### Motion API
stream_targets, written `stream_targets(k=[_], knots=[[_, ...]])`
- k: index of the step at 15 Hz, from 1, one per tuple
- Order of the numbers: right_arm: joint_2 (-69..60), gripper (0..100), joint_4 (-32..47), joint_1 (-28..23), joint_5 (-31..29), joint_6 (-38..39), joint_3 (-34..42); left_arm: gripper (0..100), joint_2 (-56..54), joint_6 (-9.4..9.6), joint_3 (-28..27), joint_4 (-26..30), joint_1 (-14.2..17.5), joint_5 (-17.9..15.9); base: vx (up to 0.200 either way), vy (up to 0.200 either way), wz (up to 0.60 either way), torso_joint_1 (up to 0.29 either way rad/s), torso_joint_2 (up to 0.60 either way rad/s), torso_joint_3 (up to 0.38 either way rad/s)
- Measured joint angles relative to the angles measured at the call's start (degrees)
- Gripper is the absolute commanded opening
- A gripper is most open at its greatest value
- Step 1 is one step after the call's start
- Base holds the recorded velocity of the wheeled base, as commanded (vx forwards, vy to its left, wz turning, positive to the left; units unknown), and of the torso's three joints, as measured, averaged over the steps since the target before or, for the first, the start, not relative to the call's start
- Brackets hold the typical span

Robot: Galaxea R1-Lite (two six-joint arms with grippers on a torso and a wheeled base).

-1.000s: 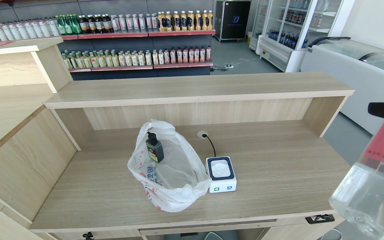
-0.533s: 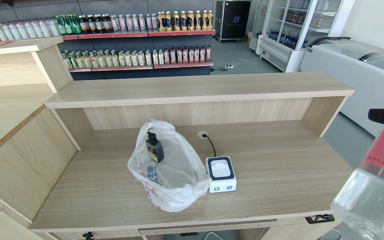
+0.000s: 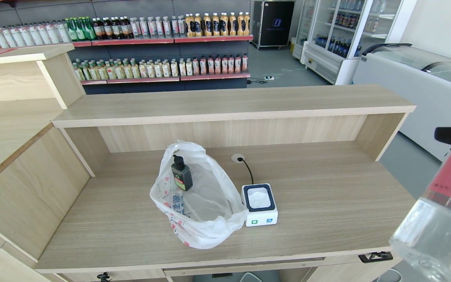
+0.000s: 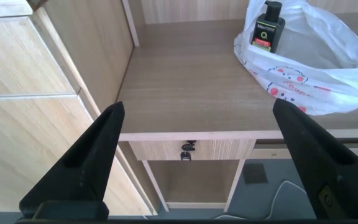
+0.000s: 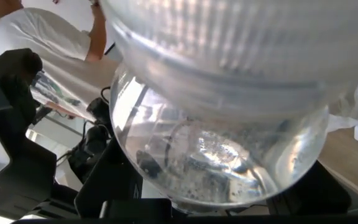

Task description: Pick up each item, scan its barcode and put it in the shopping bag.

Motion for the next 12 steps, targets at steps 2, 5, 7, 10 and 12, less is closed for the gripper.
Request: stream_targets(k=[2,5,7,10,12], knots=[[0.1,0,0.0,0.0,0.0,-0.1,-0.1,100,0.0,0.00,0.0,0.0,0.0,0.0,0.000,0.000,0.00,0.000,0.00,0.000],[0.2,0,0.0,0.0,-0.1,-0.8,-0.2,100,0.0,0.02,0.0,0.0,0.0,0.0,0.000,0.000,0.00,0.000,0.00,0.000],[0.7,0,-0.1,-1.3,-2.3,-7.9,0.6,100,0.0,0.00,0.0,0.0,0.0,0.0,0.000,0.000,0.00,0.000,0.00,0.000],[3.5,0,-1.2,-4.8,-12.0,-17.1,2.5,100,0.0,0.00,0.0,0.0,0.0,0.0,0.000,0.000,0.00,0.000,0.00,0.000],[4.8,0,-5.3,-8.6,-12.7,-18.6,4.1,100,0.0,-0.02,0.0,0.0,0.0,0.0,0.000,0.000,0.00,0.000,0.00,0.000]])
